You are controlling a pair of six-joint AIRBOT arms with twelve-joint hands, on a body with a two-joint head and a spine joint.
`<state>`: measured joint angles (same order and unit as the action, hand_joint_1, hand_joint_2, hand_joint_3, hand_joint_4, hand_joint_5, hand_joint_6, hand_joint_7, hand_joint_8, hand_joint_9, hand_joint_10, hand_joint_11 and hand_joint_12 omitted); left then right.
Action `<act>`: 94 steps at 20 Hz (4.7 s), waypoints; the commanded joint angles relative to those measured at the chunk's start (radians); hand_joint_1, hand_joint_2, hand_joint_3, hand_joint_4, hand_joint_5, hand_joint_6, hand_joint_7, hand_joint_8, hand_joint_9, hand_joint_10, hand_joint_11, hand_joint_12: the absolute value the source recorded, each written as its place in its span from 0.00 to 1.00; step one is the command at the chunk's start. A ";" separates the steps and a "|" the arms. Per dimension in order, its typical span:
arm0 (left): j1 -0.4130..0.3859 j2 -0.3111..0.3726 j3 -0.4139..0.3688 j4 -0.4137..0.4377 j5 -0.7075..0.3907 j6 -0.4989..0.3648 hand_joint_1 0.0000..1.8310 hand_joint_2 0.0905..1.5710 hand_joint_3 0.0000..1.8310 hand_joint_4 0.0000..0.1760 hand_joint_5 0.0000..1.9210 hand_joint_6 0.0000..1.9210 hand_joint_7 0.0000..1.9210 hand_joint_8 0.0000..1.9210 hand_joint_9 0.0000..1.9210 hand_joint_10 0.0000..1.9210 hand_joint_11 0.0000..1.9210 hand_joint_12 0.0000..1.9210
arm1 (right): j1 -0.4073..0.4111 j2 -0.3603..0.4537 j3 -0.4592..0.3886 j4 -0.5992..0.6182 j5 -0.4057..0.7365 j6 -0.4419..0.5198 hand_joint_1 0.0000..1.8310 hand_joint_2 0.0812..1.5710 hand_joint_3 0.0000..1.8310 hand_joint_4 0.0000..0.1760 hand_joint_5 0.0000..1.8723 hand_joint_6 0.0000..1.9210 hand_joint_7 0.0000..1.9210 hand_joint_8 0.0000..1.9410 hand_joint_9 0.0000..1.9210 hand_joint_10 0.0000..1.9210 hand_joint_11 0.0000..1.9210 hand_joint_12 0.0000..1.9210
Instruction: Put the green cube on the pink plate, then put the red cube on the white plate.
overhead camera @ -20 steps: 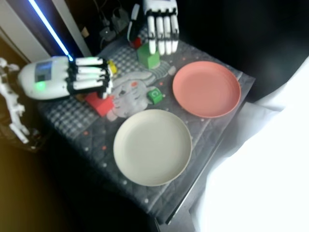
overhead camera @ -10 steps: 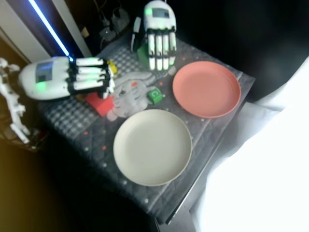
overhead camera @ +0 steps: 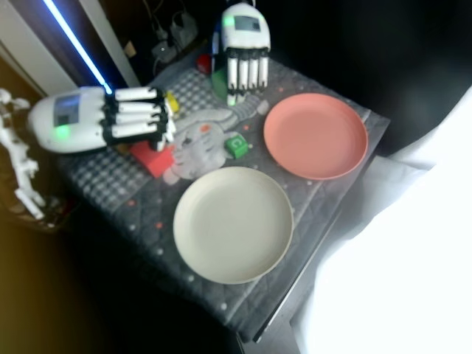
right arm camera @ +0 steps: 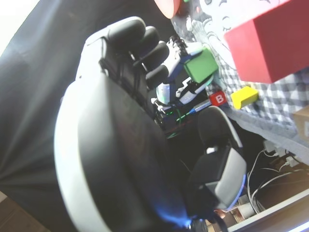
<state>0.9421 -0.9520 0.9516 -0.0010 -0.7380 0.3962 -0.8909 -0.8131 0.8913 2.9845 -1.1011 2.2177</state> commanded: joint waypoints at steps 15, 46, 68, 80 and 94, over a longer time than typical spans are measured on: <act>-0.239 -0.068 0.199 -0.132 -0.181 0.002 0.66 0.78 0.00 0.00 0.35 0.68 0.42 0.75 0.34 0.75 0.24 0.93 | 0.008 -0.018 0.015 0.025 -0.120 0.001 0.19 0.64 0.21 0.00 0.01 0.59 0.13 0.48 0.07 0.59 0.00 0.88; -0.284 -0.173 0.331 -0.278 -0.049 0.002 0.17 0.49 0.01 1.00 0.01 0.00 0.00 0.00 0.00 0.00 0.00 0.00 | 0.008 -0.019 0.024 0.025 -0.120 0.001 0.18 0.65 0.00 0.00 0.05 0.44 0.17 0.28 0.08 0.45 0.00 0.75; -0.132 -0.045 0.120 -0.253 -0.362 0.002 0.24 0.64 0.00 0.79 0.07 0.00 0.03 0.00 0.02 0.00 0.00 0.33 | -0.011 -0.096 0.097 0.024 0.136 0.121 0.25 0.67 0.00 0.00 0.04 0.47 0.15 0.39 0.06 0.55 0.00 0.82; -0.120 -0.047 0.120 -0.268 -0.369 0.002 0.23 0.66 0.00 0.61 0.08 0.00 0.04 0.00 0.04 0.00 0.00 0.35 | 0.037 -0.091 0.091 0.024 0.094 0.120 0.67 0.79 0.00 0.00 0.41 0.60 0.35 0.88 0.32 0.98 0.31 1.00; -0.126 -0.048 0.122 -0.261 -0.396 0.002 0.21 0.69 0.00 0.77 0.07 0.00 0.04 0.00 0.04 0.01 0.00 0.41 | 0.263 -0.106 0.188 0.024 0.028 0.073 0.65 0.76 0.00 0.00 0.45 0.59 0.41 0.75 0.32 0.83 0.18 1.00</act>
<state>0.8295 -1.0039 1.0698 -0.2794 -0.9985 0.4007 -0.6403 -0.9207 1.0763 2.9795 -0.9833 2.2917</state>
